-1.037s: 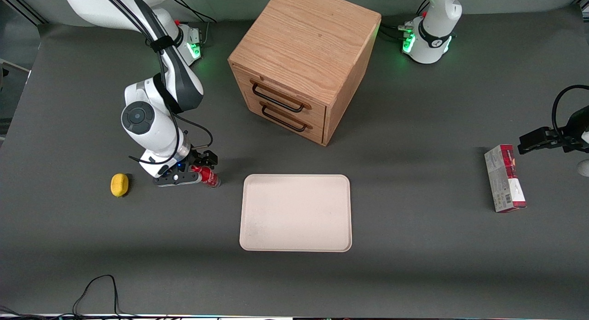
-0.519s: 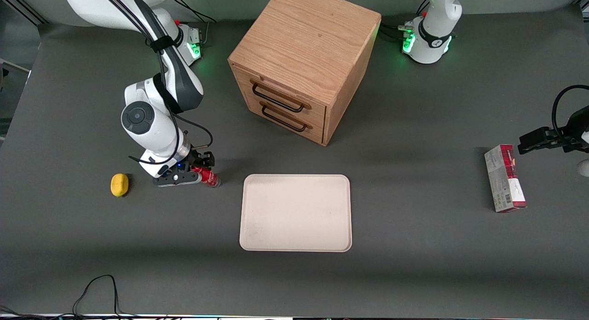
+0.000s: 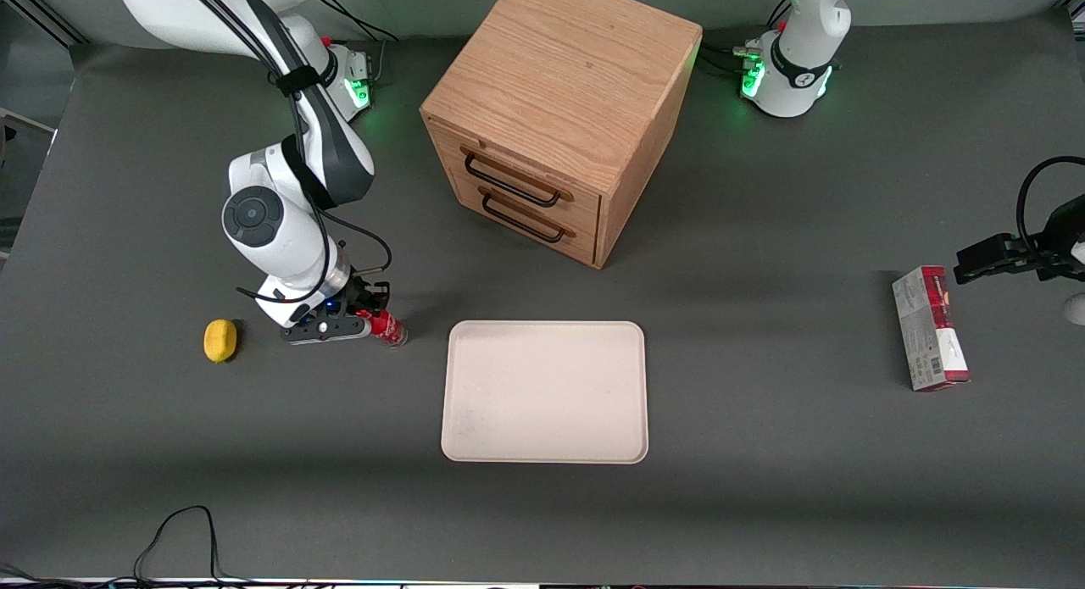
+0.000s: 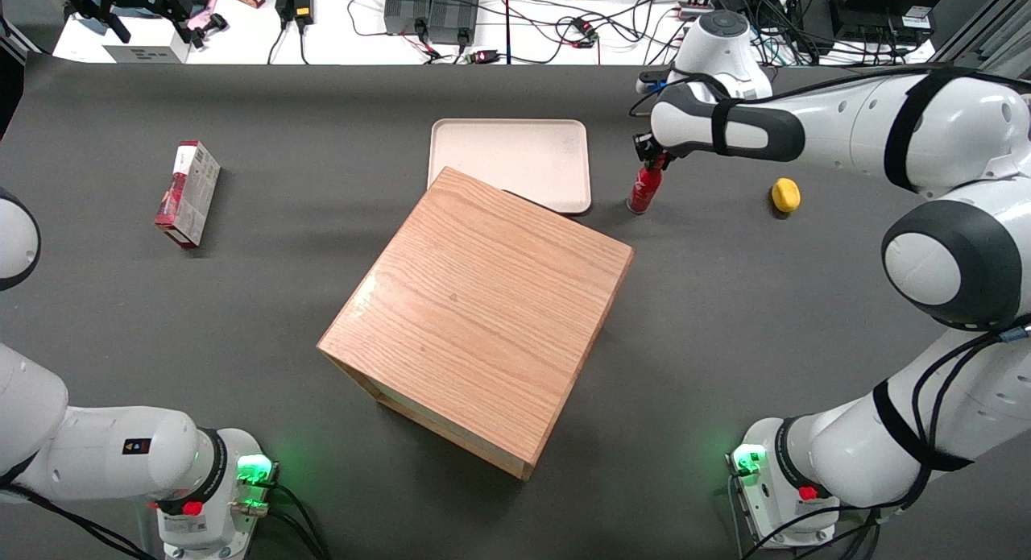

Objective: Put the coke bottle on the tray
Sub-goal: 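Lower the right gripper and close it around the red bottle, then lift the bottle and carry it over the cream tray's corner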

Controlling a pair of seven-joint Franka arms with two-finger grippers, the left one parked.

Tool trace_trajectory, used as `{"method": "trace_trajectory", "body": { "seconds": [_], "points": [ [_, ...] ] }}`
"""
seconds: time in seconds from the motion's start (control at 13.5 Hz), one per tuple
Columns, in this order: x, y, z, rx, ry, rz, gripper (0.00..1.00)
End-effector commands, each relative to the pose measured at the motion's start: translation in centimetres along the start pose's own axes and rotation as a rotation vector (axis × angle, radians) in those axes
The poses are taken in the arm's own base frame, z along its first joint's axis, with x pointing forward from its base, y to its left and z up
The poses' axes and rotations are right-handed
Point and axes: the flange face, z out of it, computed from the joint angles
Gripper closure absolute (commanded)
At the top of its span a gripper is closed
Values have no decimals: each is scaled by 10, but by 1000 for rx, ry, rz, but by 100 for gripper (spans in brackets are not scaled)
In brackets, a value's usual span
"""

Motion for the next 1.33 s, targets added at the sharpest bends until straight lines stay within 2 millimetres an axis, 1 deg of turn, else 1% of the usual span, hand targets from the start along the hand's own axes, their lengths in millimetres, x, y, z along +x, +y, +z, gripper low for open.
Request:
{"method": "trace_trajectory", "body": {
  "seconds": [0.0,0.15,0.3,0.37,0.52,0.59,0.67,0.74,0.89,0.96,1.04,1.11,1.26],
  "points": [
    [24,-7,-67,15,6,9,82],
    [38,-7,-125,6,-20,7,82],
    [45,0,-180,2,-33,15,82],
    [42,0,-221,-1,-61,13,82],
    [34,-1,-269,-1,-75,8,83],
    [30,-3,-283,3,-78,4,83],
    [29,-5,-290,23,-80,3,83],
    [33,-6,-285,20,-82,2,83],
    [54,-22,-286,26,-48,-12,84],
    [65,-34,-286,30,-35,-27,86],
    [78,-47,-276,36,-27,-41,88],
    [87,-57,-263,35,-30,-53,90],
    [97,-78,-255,50,6,-78,94]
  ]
}}
